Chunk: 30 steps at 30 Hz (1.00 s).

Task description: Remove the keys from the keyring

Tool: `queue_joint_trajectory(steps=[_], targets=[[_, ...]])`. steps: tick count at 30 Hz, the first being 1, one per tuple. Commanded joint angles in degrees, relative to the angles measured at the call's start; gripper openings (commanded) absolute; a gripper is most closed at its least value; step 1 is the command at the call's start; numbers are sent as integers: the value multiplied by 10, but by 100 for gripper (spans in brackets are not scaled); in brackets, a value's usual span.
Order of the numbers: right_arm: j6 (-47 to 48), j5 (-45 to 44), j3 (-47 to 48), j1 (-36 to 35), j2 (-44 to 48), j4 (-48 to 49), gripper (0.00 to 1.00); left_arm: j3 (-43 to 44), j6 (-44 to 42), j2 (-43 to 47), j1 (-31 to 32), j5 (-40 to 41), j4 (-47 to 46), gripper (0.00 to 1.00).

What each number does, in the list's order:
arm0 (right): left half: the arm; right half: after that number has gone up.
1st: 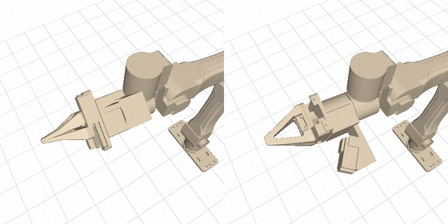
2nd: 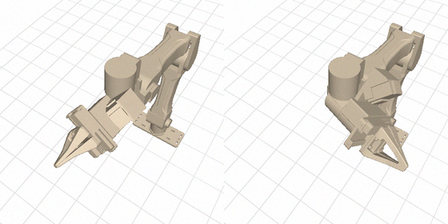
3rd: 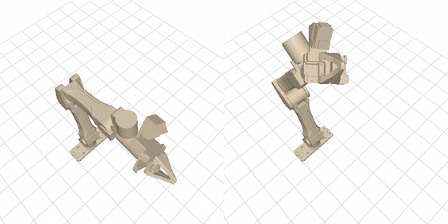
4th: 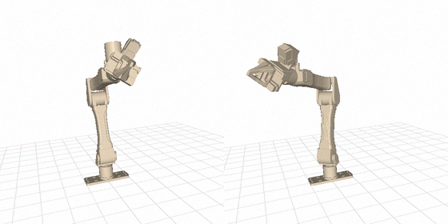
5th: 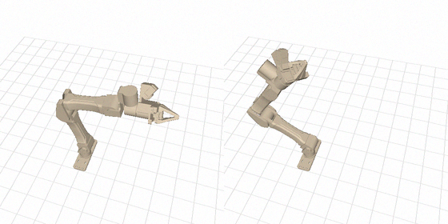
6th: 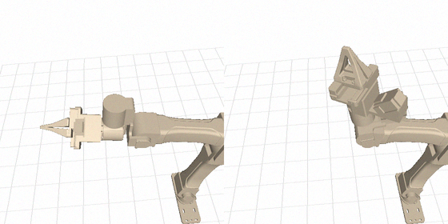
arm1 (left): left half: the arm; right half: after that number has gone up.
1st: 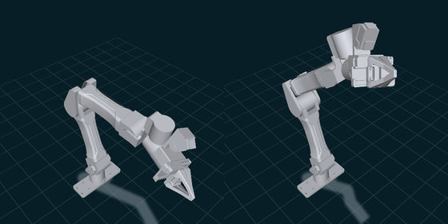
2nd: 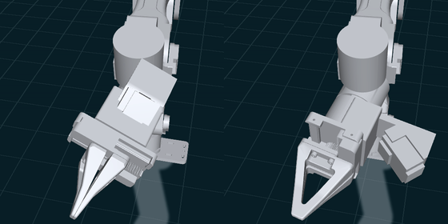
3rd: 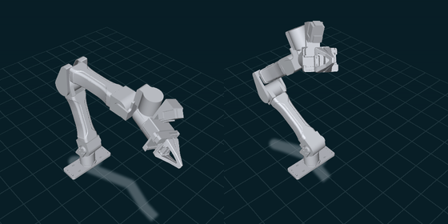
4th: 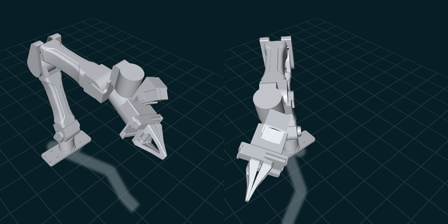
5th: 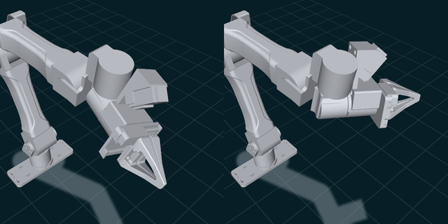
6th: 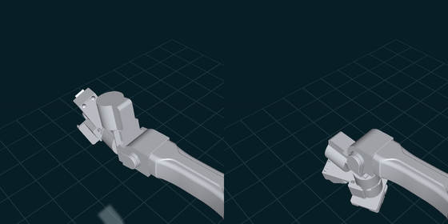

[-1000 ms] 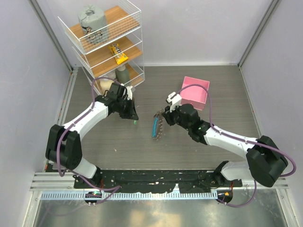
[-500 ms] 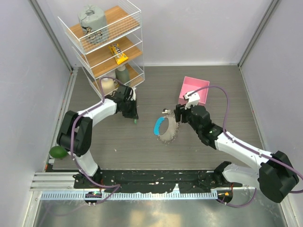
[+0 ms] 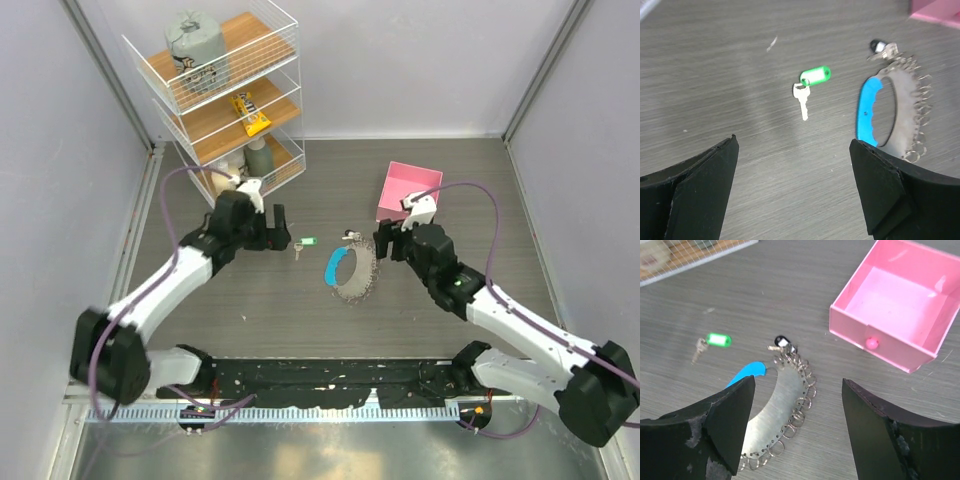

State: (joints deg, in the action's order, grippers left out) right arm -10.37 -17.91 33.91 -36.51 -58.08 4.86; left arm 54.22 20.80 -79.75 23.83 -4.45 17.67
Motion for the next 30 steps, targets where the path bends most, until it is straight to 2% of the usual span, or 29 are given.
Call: queue_joint_trajectory(steps=[1,6,10,14,18,24,30], targets=[[-40,0,76,2,77,-63,78,-77,1,177,6,73,-85,100],[-26,-39,109,2,160,-128,80,-129,15,328,6,123,-80,100],[-8,-85,92,2,276,-144,82,-186,5,449,6,120,-104,100],[3,-147,66,2,369,-159,82,-235,1,568,6,145,-85,100],[13,-185,49,2,423,-181,82,-263,1,654,6,181,-55,100],[3,-182,48,2,445,-211,82,-288,2,721,6,190,-47,100],[-5,-179,47,2,450,-220,82,-280,-1,709,6,176,-33,100]])
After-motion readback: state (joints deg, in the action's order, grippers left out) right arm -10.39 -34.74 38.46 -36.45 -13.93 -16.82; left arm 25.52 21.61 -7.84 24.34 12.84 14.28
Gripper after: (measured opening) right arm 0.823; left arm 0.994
